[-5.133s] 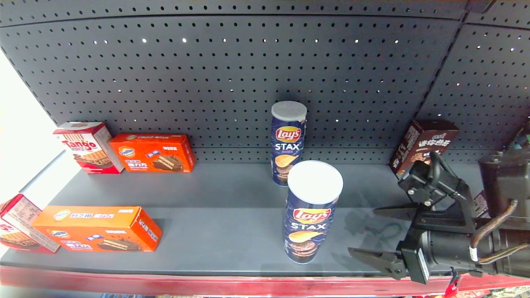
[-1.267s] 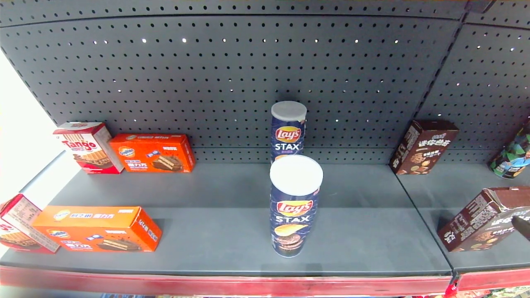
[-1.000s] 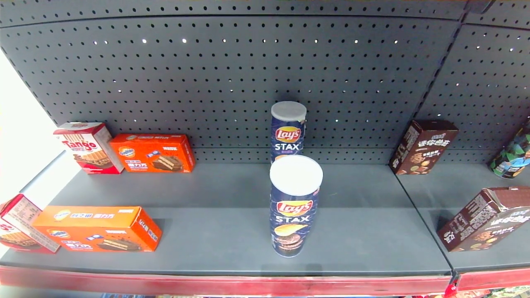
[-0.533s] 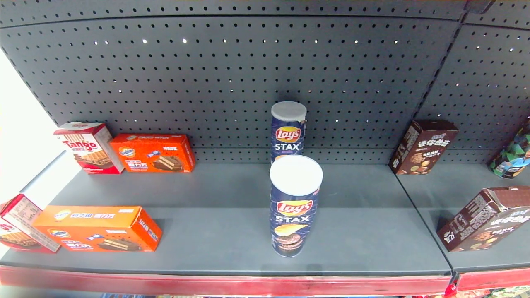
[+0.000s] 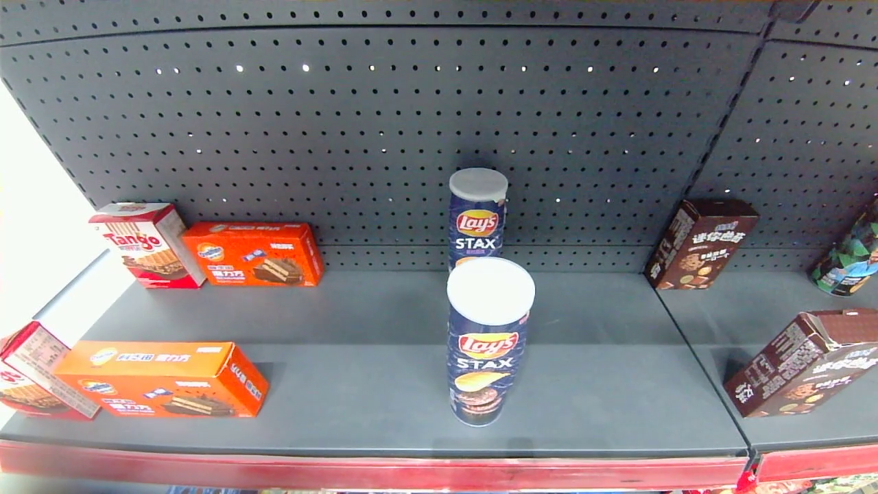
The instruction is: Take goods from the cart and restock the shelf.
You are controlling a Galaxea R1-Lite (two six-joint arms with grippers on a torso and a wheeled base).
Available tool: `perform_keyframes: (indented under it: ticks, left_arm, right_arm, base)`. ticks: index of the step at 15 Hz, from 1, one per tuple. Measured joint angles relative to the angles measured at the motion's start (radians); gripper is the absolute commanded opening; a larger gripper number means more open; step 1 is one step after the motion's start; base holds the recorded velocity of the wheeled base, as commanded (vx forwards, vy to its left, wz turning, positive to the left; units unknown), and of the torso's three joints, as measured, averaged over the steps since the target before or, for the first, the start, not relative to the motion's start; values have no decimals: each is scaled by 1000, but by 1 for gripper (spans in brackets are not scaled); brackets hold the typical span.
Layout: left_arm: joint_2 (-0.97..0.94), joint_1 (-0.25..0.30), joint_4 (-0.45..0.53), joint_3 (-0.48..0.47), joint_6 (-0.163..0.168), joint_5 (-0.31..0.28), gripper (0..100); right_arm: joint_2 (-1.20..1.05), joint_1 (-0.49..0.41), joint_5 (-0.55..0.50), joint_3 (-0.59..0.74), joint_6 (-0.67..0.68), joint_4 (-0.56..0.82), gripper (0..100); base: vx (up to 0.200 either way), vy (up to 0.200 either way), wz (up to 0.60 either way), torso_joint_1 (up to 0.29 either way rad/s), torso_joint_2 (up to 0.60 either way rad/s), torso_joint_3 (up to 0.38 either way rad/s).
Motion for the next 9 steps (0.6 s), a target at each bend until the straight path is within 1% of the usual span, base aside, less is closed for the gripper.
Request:
perform_keyframes:
  ticks: [9]
  left_arm:
    - [0,-1,0,0,-4,5,100]
  right_arm:
    - [0,0,0,1,0,-2,100]
  base:
    - [0,0,0,0,0,0]
